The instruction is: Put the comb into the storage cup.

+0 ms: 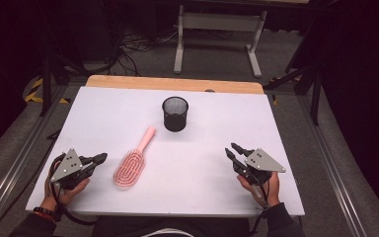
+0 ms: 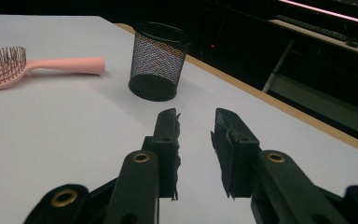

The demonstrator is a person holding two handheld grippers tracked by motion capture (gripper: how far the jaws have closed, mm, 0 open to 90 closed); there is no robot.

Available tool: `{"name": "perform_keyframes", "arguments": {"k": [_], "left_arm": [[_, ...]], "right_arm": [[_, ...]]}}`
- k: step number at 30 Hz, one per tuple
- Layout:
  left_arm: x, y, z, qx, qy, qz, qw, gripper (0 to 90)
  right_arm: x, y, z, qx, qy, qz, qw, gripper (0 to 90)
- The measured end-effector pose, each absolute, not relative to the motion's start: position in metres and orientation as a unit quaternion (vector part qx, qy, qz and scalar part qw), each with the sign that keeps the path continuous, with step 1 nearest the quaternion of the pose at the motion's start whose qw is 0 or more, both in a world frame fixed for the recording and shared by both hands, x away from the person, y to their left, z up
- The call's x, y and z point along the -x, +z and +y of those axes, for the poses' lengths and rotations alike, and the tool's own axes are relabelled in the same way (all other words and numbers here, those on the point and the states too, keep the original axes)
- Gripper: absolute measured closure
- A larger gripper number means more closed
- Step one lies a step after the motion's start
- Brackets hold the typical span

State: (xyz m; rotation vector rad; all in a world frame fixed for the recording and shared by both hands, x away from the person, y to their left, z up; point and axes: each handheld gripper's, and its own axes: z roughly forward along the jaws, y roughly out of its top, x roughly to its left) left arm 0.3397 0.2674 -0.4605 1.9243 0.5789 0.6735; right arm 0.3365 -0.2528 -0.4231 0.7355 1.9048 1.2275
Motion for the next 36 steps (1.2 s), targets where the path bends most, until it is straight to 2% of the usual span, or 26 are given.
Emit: {"name": "perform_keyframes", "arguments": {"k": [3, 5, 7, 10, 12, 16, 27, 36], "left_arm": [[-0.341, -0.458, 0.268, -0.790, 0.269, 0.239, 0.496, 89.6], [-0.342, -0.459, 0.266, -0.790, 0.270, 0.241, 0.495, 89.7], [-0.345, -0.458, 0.266, -0.793, 0.269, 0.241, 0.491, 89.7], [-0.351, -0.456, 0.267, -0.790, 0.265, 0.248, 0.494, 89.8], [-0.355, -0.454, 0.266, -0.790, 0.261, 0.252, 0.495, 89.8], [-0.366, -0.449, 0.257, -0.806, 0.243, 0.241, 0.483, 89.8], [-0.411, -0.434, 0.211, -0.838, 0.218, 0.207, 0.456, 89.9], [-0.450, -0.433, 0.193, -0.841, 0.190, 0.219, 0.456, 89.9]], "right_arm": [[-0.337, -0.424, -0.253, -0.287, 0.478, 0.744, 0.369, 71.9], [-0.338, -0.425, -0.254, -0.289, 0.475, 0.745, 0.369, 69.0], [-0.338, -0.426, -0.255, -0.290, 0.475, 0.743, 0.371, 60.7], [-0.338, -0.425, -0.256, -0.294, 0.473, 0.740, 0.378, 53.0], [-0.339, -0.425, -0.257, -0.298, 0.469, 0.738, 0.383, 42.3], [-0.340, -0.427, -0.257, -0.298, 0.459, 0.742, 0.387, 33.0], [-0.340, -0.426, -0.261, -0.302, 0.445, 0.739, 0.406, 27.4], [-0.343, -0.430, -0.266, -0.317, 0.444, 0.730, 0.412, 27.6]]}}
